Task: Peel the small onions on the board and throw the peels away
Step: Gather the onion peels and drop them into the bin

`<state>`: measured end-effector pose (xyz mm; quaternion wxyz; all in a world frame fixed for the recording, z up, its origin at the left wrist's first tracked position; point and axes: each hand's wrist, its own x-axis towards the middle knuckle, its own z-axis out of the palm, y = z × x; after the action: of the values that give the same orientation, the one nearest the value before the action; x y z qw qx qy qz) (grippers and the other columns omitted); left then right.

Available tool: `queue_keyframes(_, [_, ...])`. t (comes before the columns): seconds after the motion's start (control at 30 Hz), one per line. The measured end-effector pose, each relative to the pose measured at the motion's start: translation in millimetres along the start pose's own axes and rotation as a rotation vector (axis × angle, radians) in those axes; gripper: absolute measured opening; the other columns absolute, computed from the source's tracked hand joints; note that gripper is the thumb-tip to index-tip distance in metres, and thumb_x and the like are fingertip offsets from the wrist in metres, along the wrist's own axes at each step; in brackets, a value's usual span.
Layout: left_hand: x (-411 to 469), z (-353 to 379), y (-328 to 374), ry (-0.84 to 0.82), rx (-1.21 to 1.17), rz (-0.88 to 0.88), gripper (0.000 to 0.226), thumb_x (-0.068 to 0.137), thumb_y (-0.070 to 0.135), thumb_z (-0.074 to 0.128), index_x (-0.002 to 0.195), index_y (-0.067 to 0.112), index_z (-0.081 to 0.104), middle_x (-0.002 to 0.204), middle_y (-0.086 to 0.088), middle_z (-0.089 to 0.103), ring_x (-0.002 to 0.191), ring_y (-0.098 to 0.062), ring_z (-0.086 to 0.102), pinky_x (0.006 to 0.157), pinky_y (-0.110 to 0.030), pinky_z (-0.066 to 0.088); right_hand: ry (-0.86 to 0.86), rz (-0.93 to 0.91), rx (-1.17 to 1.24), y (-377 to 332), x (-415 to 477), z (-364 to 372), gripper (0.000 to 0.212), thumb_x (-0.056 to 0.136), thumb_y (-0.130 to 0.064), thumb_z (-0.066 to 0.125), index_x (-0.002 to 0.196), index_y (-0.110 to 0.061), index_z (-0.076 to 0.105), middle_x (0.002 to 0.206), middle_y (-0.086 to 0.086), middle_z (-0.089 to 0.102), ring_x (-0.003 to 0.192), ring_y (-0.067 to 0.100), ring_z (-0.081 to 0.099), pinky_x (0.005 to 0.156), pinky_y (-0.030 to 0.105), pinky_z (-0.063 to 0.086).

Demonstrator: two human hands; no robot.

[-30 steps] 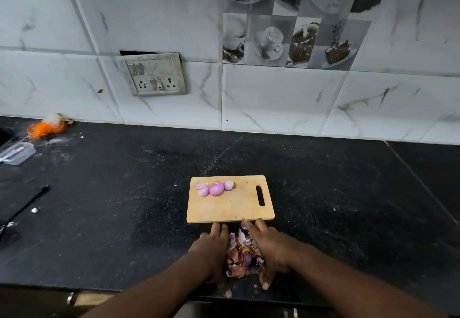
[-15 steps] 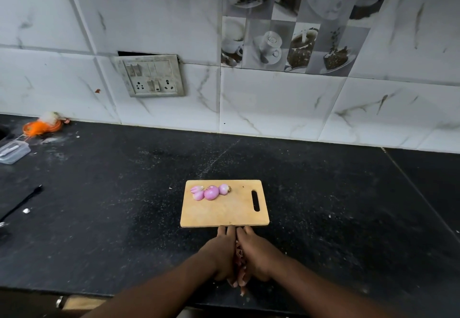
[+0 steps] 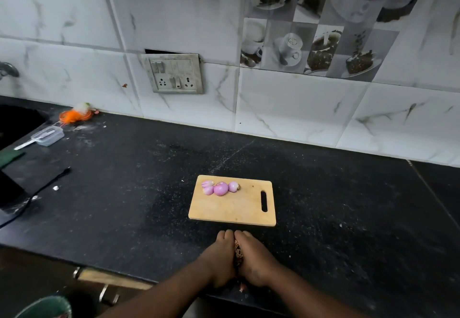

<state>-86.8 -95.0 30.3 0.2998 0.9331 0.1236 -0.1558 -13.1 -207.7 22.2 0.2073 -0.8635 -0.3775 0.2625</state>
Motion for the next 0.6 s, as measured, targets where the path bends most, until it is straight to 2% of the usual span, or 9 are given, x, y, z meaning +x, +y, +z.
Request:
queue_keyframes(0.13, [-12.6, -1.4, -7.3, 0.048, -0.046, -0.051, 0.066, 0.090, 0.014, 0.062, 0.144, 0.005, 0.027, 0.144, -0.013, 0.031, 0.129, -0.026, 0.044, 0.110, -0.030, 0.039, -0.041, -0.060, -0.004, -10.4, 6.2, 1.7, 0.049, 0.072, -0.021, 0.075, 0.115, -0.027, 0.053, 0.123, -0.003, 0.054, 0.111, 0.018, 0.059, 0.096, 0.040, 0.051])
queue_keyframes(0.27, [-31.6, -16.0, -30.1, 0.151, -0.142, -0.119, 0.060, 0.084, 0.022, 0.071, 0.132, 0.014, 0.036, 0.140, -0.008, 0.036, 0.121, -0.025, 0.053, 0.103, -0.035, 0.045, -0.087, -0.135, -0.021, -39.7, 17.1, 0.3, 0.045, 0.075, -0.016, 0.075, 0.115, -0.023, 0.054, 0.123, -0.003, 0.055, 0.110, 0.015, 0.058, 0.097, 0.041, 0.050])
queue_keyframes(0.33, [-45.1, -27.1, -49.9, 0.229, -0.183, -0.143, 0.062, 0.082, 0.027, 0.075, 0.130, 0.016, 0.038, 0.137, -0.005, 0.038, 0.118, -0.022, 0.054, 0.102, -0.034, 0.046, -0.101, -0.201, -0.053, -63.9, 26.7, -1.3, 0.044, 0.077, -0.016, 0.076, 0.116, -0.021, 0.055, 0.124, -0.003, 0.057, 0.111, 0.013, 0.058, 0.096, 0.036, 0.050])
queue_keyframes(0.43, [-70.5, -45.3, -84.1, 0.346, -0.223, -0.184, 0.054, 0.080, 0.029, 0.077, 0.119, 0.023, 0.039, 0.127, 0.000, 0.041, 0.107, -0.014, 0.054, 0.094, -0.027, 0.047, -0.159, -0.253, -0.012, -108.6, 43.0, 6.6, 0.042, 0.083, -0.012, 0.075, 0.121, -0.013, 0.056, 0.123, 0.002, 0.059, 0.111, 0.016, 0.060, 0.087, 0.018, 0.049])
queue_keyframes(0.5, [-91.0, -56.8, -111.5, 0.423, -0.240, -0.222, 0.047, 0.080, 0.026, 0.075, 0.106, 0.027, 0.035, 0.120, 0.002, 0.042, 0.101, -0.013, 0.054, 0.090, -0.027, 0.048, -0.184, -0.329, -0.058, -141.9, 58.4, 23.1, 0.044, 0.082, -0.011, 0.076, 0.121, -0.011, 0.056, 0.122, 0.003, 0.058, 0.110, 0.016, 0.059, 0.090, 0.023, 0.049])
queue_keyframes(0.6, [-128.3, -71.8, -157.7, 0.509, -0.259, -0.314, 0.044, 0.081, 0.026, 0.072, 0.101, 0.027, 0.033, 0.114, 0.002, 0.042, 0.098, -0.015, 0.053, 0.086, -0.029, 0.048, -0.246, -0.434, -0.111, -196.9, 83.9, 58.0, 0.048, 0.080, -0.010, 0.075, 0.124, -0.009, 0.056, 0.122, 0.009, 0.057, 0.111, 0.024, 0.057, 0.090, 0.025, 0.043])
